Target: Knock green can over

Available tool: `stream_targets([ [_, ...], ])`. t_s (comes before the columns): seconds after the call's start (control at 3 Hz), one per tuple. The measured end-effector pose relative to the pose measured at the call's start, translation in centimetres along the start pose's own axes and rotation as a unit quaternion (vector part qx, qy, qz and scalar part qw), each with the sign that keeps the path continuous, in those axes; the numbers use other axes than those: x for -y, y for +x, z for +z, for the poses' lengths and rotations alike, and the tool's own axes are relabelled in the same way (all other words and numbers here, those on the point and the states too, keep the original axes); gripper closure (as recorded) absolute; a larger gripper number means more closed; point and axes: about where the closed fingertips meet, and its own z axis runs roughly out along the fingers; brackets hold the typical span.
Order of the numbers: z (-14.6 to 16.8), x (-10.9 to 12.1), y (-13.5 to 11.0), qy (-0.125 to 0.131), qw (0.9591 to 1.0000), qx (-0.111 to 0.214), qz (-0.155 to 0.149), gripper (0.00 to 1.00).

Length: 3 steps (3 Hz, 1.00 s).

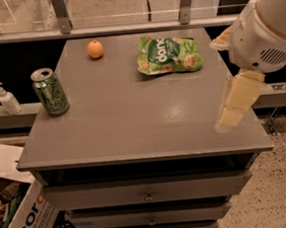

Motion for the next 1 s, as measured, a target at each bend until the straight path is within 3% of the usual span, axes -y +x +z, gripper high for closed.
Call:
stream_targets([
  [0.33, 3.3, -1.8, -3.7, -0.018, 0.9985, 0.051, -0.012, 0.0],
  [0.67, 6.1, -3.6, -7.9, -0.043, 0.9919, 0.12, -0.009, 0.0],
  [1.0, 6.1, -3.6, -7.9, -0.042, 0.992, 0.118, -0.009, 0.0],
])
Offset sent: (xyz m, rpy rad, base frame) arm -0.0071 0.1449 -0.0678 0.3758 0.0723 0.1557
